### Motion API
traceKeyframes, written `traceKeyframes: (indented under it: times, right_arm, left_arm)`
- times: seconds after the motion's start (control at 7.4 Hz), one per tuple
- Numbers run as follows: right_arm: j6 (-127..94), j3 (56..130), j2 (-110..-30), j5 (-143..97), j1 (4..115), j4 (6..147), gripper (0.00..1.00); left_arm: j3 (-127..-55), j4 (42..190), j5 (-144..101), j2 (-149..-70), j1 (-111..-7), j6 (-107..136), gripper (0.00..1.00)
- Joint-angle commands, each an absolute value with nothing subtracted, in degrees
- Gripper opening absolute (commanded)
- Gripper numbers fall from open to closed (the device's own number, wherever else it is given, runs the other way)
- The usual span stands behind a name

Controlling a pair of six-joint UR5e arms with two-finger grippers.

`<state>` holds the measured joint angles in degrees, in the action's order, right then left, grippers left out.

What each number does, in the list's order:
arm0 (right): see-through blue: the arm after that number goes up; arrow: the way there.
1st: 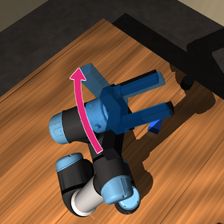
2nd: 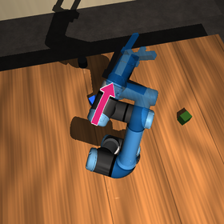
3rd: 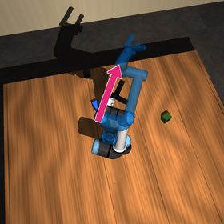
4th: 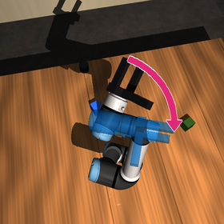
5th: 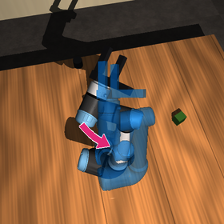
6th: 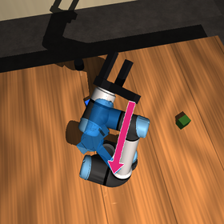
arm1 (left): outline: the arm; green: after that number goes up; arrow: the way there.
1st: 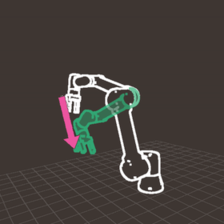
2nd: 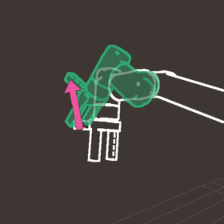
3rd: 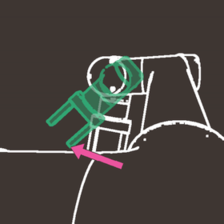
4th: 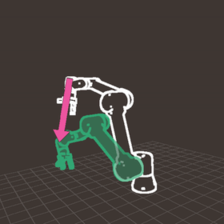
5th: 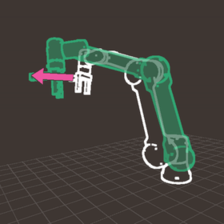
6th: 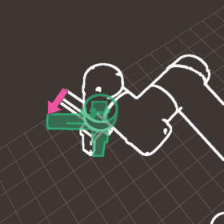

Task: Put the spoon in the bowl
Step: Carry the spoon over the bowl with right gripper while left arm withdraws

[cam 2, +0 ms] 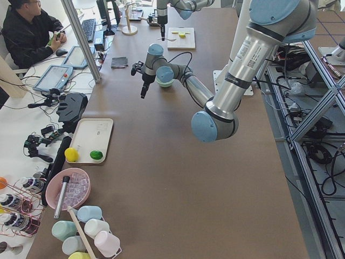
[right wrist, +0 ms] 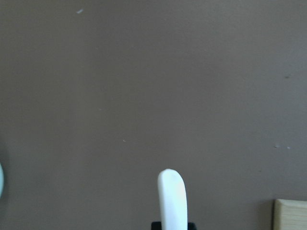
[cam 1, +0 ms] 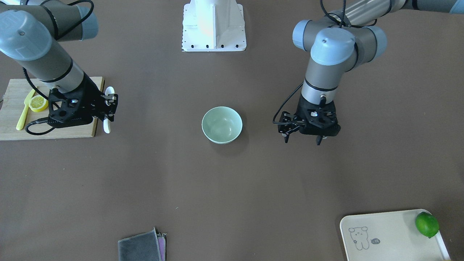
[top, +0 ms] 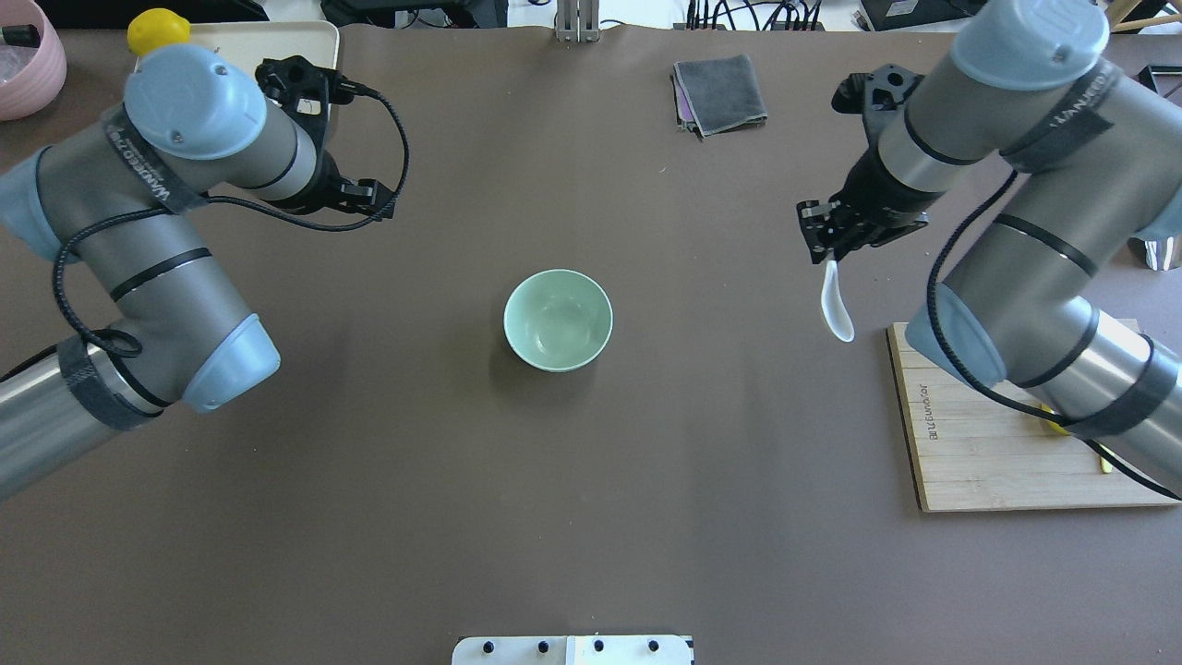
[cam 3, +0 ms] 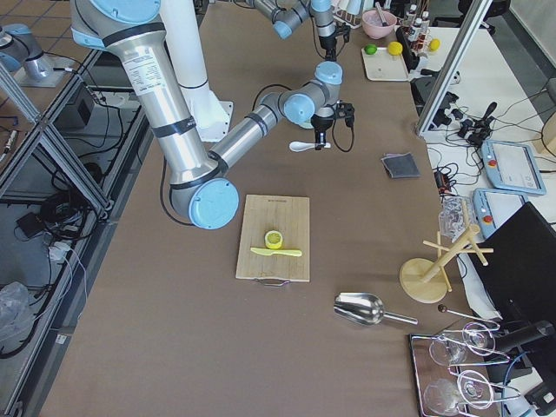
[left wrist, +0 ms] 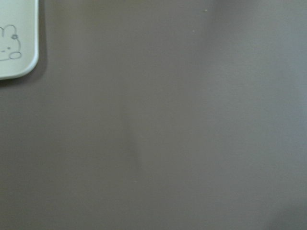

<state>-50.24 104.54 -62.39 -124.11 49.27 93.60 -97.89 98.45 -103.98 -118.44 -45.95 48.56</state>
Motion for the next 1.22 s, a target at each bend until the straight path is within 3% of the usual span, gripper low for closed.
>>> traceKeyframes:
  times: [0.0, 0.27, 0.41, 1.08]
  right_arm:
    - [-57.98, 98.47, -51.29, -119.21, 45.11, 93.52, 0.00]
    - [-62.47, 86.89, -41.61, -114.88, 41.67, 90.12, 0.00]
    - [-64.40, 83.79, -40.96, -113.22, 40.88, 85.30, 0.00]
    - [-67.58, 79.98, -39.03, -104.78, 35.08, 78.84, 0.00]
  left_arm:
    - [-100.02, 98.70, -103.89, -113.39, -48.33, 46.14, 0.98]
    - [-100.02, 98.70, -104.15, -112.06, -50.09, 46.14, 0.98]
    - [-100.02, 98.70, -104.15, -111.71, -50.45, 46.14, 0.98]
    - [-99.41, 98.79, -104.24, -111.71, -50.71, 46.14, 0.98]
